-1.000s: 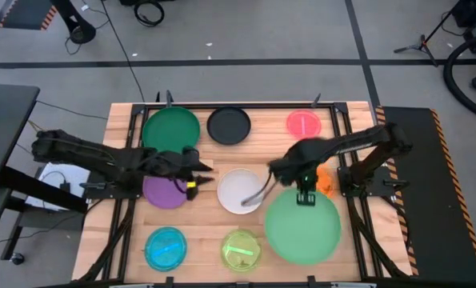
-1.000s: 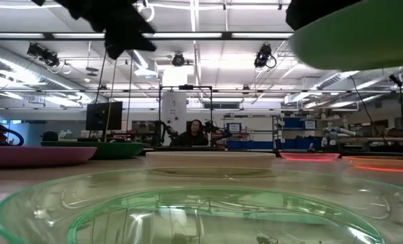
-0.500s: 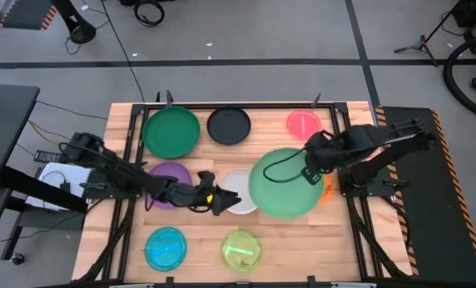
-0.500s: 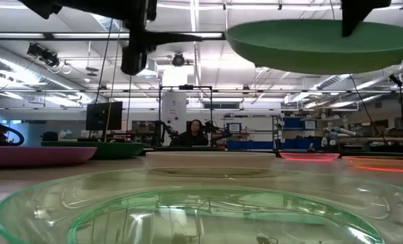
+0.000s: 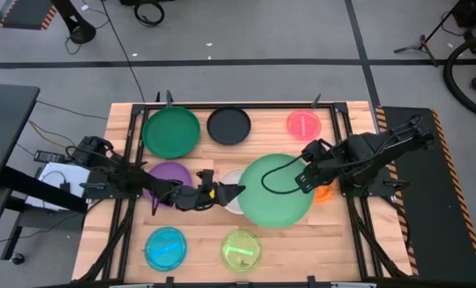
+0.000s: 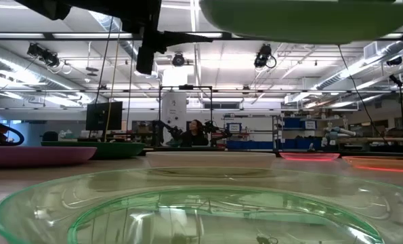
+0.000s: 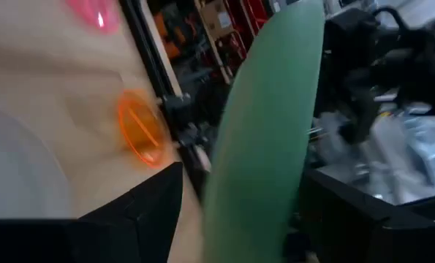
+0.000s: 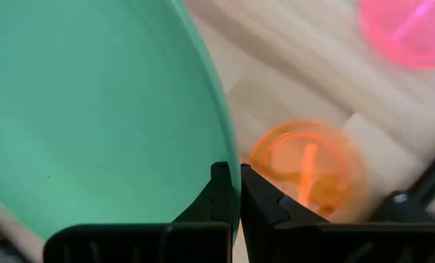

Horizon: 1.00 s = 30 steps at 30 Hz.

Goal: Stack plastic plates
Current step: Stack the light green plate on top of the green plate

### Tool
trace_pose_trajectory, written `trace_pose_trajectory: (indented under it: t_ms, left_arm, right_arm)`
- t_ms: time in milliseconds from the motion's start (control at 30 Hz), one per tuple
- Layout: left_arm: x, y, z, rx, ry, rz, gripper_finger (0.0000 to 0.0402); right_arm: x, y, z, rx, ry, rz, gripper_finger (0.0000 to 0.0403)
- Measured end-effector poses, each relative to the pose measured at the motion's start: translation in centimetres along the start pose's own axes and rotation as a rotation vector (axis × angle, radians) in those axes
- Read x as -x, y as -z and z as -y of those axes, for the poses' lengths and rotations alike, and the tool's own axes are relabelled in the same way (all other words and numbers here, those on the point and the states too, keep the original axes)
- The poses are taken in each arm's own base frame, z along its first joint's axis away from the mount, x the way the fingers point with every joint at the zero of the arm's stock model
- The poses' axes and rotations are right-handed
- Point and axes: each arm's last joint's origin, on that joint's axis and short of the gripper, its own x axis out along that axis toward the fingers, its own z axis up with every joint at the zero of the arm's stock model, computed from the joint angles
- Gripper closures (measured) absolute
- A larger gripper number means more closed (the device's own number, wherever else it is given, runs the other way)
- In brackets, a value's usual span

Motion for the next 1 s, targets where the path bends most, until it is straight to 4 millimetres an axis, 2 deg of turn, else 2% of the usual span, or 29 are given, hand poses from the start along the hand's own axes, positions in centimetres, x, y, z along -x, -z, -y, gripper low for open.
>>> trace_pose_trajectory:
  t_ms: [200, 333, 467, 667, 733, 833, 1000]
  left_arm:
    - [-0.4, 0.1, 0.6, -0.147, -0.029, 0.01, 0.0165]
    - [-0.4, 0.1, 0.6, -0.197, -0.039, 0.007, 0.0196]
    - [-0.4, 0.2, 0.3, -0.224, -0.065, -0.004, 0.0248]
    - [-0.7, -0.1, -0.6, -0.275, -0.135, 0.006, 0.0354]
    - [-0.9, -0.3, -1.1, -0.292, -0.164, 0.01, 0.0363]
    - [-1.0, -0.5, -1.4, -0.273, -0.184, 0.015, 0.0364]
    - [-1.5, -1.3, -1.5, -0.235, -0.196, 0.029, 0.038]
  right_arm:
    - [-0.4, -0.9, 0.2, -0.065, -0.012, -0.078, 0.039]
    - [-0.4, -1.5, 0.6, -0.1, -0.015, -0.089, 0.039]
    - [-0.6, -2.1, 0.8, -0.115, -0.024, -0.119, 0.0379]
    - [-0.9, -2.8, 0.9, -0.106, -0.026, -0.106, 0.0381]
    - [-1.0, -3.0, 1.0, -0.119, -0.019, -0.099, 0.038]
    - [-0.9, -3.2, 1.1, -0.133, -0.029, -0.091, 0.0359]
    - [0.1, -3.3, 1.8, -0.129, -0.075, -0.073, 0.0289]
